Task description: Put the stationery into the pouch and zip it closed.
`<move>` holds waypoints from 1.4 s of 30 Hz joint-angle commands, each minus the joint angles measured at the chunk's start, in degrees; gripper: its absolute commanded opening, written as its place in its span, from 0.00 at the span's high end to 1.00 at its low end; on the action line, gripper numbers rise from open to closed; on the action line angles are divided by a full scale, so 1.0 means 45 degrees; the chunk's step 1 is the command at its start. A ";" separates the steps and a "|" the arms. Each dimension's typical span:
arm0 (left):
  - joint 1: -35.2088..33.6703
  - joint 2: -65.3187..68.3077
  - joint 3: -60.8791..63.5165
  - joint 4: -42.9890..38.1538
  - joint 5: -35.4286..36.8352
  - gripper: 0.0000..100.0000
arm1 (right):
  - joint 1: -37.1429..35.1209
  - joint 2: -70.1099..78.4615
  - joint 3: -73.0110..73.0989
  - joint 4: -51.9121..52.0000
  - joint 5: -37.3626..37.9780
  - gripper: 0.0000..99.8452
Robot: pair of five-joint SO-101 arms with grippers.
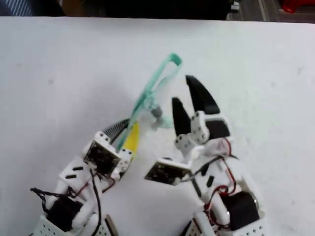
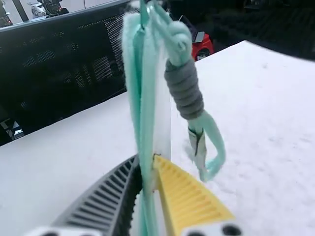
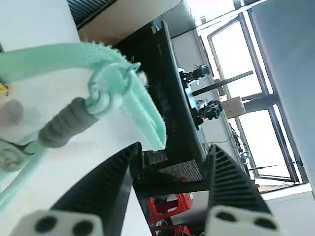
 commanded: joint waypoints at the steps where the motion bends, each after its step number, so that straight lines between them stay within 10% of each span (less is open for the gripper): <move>1: 0.0127 0.0088 0.0332 -0.0098 0.0039 0.98 | 0.0225 -0.0381 -0.0508 0.0987 -0.2618 0.87; 11: 0.0127 0.0088 0.0352 -0.0020 0.0039 0.98 | -0.2764 0.2374 -0.3966 0.5284 -0.7248 0.72; 31: -0.0107 0.0088 0.0352 0.0000 0.0039 0.98 | -0.3389 0.5734 -0.3849 0.3018 -0.8400 0.76; 42: -0.0361 0.0088 0.0332 -0.0020 0.0039 0.98 | -0.3350 0.6085 -0.3927 0.2315 -0.8303 0.98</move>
